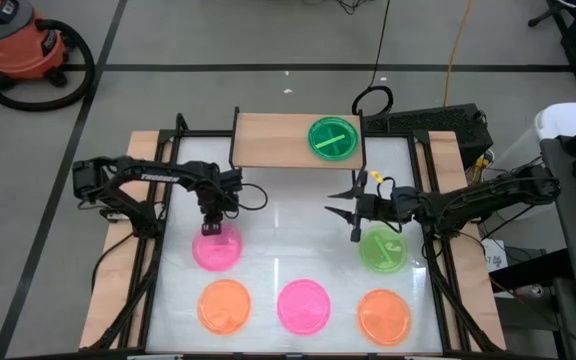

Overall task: Place and stack plates onto a shelf
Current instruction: Stack the top pink plate on the green plate on the shelf

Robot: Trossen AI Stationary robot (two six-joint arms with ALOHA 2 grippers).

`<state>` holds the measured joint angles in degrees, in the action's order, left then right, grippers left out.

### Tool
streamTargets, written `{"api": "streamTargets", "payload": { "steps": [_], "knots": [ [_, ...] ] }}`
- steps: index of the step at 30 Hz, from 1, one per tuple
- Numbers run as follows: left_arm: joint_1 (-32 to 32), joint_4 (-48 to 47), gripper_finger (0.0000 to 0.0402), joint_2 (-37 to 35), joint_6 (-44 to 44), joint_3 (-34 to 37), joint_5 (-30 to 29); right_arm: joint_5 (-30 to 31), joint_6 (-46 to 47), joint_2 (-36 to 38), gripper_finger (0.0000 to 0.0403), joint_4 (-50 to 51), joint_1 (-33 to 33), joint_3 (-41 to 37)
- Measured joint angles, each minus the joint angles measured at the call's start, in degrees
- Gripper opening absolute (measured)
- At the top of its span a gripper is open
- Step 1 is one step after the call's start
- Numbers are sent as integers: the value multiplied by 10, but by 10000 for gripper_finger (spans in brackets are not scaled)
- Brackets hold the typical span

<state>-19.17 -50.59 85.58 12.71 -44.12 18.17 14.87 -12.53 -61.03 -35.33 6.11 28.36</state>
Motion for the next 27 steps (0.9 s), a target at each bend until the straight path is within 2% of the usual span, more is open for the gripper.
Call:
{"api": "streamTargets", "payload": {
  "steps": [5,10,15,18,23,27],
  "knots": [
    [7,-76,2,-2,-15,-71,2,-1,-1,12,121,-12,0,0],
    [17,-102,2,-2,-9,-159,3,-1,-8,29,121,8,11,0],
    [15,-89,1,4,16,-264,4,0,-67,91,121,26,44,0],
    [6,-84,1,13,28,-331,4,0,-74,141,121,31,66,0],
    [-32,-39,1,43,-17,-441,4,0,-63,205,121,92,88,0],
    [-65,-28,0,97,-44,-528,4,0,-56,219,121,117,90,0]
  ]
}}
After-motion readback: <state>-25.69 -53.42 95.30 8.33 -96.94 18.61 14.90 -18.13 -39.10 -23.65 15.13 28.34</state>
